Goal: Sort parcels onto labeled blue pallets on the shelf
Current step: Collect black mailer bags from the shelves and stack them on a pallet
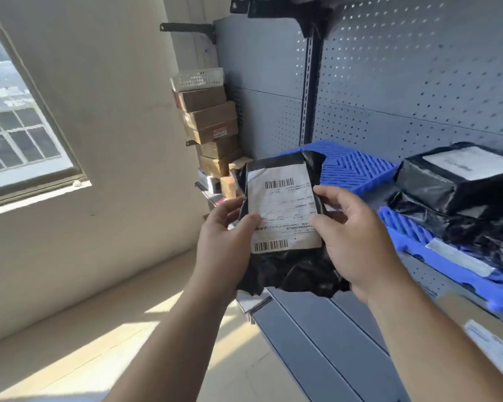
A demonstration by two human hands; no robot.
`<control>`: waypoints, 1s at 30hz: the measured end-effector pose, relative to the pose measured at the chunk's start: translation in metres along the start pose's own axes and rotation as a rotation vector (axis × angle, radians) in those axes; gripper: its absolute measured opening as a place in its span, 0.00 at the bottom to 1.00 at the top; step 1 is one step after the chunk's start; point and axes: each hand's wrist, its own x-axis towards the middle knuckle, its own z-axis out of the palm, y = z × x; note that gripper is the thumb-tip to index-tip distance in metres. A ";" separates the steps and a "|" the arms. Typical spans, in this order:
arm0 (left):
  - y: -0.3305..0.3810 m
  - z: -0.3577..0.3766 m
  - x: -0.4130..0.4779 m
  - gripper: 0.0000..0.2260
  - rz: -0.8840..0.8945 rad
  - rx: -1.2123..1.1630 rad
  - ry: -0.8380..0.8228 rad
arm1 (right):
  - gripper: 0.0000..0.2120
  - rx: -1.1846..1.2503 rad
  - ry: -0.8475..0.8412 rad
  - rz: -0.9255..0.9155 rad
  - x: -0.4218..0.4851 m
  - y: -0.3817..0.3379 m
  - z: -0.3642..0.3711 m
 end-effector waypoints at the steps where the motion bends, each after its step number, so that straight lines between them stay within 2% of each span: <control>1: 0.002 0.011 0.013 0.11 -0.004 0.009 -0.049 | 0.17 -0.032 0.042 -0.009 0.008 0.001 -0.006; 7: 0.010 0.094 0.069 0.14 -0.010 0.040 -0.272 | 0.20 -0.193 0.264 -0.022 0.049 0.005 -0.057; 14: 0.021 0.198 0.096 0.15 0.084 0.100 -0.456 | 0.21 -0.314 0.467 -0.041 0.085 0.002 -0.131; 17: 0.024 0.233 0.106 0.16 0.121 0.120 -0.514 | 0.20 -0.366 0.512 -0.020 0.099 0.002 -0.155; 22: 0.022 0.279 0.126 0.08 0.145 0.152 -0.638 | 0.23 -0.433 0.573 0.064 0.116 0.003 -0.182; 30: 0.019 0.328 0.154 0.13 0.138 0.203 -0.813 | 0.26 -0.557 0.688 0.181 0.140 0.005 -0.199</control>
